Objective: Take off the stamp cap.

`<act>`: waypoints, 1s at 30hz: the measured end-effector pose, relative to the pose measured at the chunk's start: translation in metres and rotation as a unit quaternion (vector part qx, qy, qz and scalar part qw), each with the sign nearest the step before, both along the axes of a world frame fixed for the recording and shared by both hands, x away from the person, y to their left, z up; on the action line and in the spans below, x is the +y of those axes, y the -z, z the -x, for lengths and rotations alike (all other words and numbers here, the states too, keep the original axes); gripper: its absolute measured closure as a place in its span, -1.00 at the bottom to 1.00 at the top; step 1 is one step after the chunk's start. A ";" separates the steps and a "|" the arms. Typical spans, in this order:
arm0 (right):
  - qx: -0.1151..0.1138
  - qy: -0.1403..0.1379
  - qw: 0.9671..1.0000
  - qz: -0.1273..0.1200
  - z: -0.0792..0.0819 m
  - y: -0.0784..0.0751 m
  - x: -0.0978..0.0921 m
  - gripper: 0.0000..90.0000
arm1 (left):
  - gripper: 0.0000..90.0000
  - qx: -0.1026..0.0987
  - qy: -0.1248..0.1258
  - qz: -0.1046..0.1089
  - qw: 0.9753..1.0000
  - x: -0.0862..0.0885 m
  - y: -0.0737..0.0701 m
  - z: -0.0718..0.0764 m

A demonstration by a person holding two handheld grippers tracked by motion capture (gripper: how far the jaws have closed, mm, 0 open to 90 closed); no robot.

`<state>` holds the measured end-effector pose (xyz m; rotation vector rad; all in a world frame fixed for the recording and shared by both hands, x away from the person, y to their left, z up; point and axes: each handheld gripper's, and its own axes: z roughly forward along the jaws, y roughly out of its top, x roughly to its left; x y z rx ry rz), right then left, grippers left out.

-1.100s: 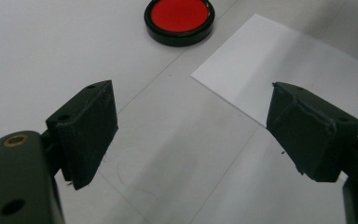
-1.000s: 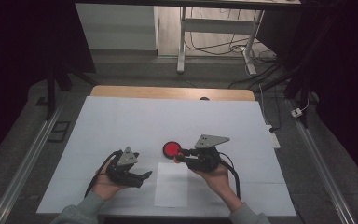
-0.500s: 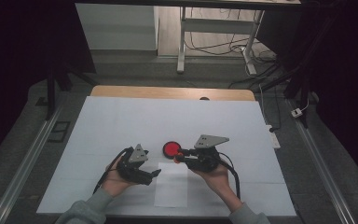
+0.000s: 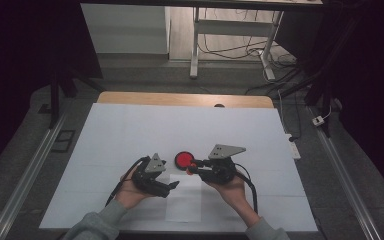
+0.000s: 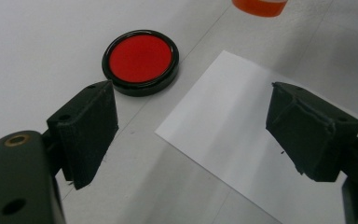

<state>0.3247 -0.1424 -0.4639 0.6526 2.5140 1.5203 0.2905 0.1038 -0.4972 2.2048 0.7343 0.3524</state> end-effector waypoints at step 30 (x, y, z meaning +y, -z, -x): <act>0.001 0.003 1.000 -0.003 0.000 0.000 0.000 0.58 | -0.52 -0.009 0.029 0.009 0.999 -0.030 -0.006 -0.007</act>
